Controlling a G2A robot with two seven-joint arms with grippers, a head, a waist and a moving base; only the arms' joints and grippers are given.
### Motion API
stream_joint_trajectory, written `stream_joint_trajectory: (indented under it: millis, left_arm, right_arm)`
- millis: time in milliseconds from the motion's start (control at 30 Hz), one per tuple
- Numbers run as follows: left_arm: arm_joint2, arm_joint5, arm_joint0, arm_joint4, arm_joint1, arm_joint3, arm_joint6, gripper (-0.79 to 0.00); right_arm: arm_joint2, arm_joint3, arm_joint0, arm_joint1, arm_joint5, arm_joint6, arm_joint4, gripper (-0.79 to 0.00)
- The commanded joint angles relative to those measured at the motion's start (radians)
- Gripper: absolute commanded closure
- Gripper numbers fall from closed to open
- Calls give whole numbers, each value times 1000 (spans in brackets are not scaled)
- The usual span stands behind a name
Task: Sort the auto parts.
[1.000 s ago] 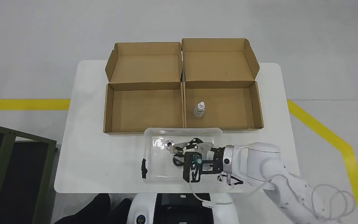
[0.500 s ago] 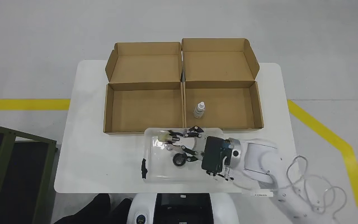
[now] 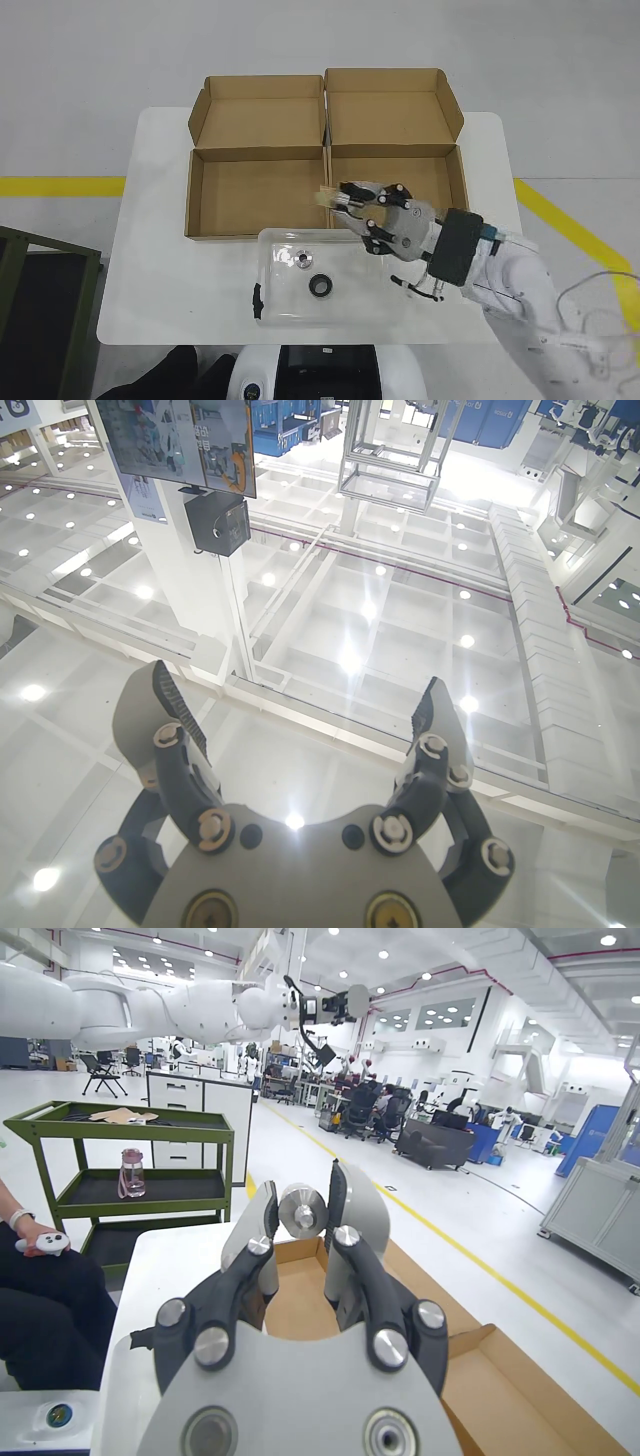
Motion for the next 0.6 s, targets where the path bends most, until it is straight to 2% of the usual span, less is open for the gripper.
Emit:
stream_joint_trajectory:
  millis: [0, 333, 567]
  left_arm:
    - [0, 0, 0, 0, 0, 0, 0, -785]
    - [0, 0, 0, 0, 0, 0, 0, -785]
    - [0, 0, 0, 0, 0, 0, 0, -785]
  right_arm:
    - [23, -11, -2, 0, 6, -11, 4, 0]
    - [103, -54, -42, -2, 55, -82, -15, 0]
    - [111, -52, -48, -6, 37, -132, -50, 0]
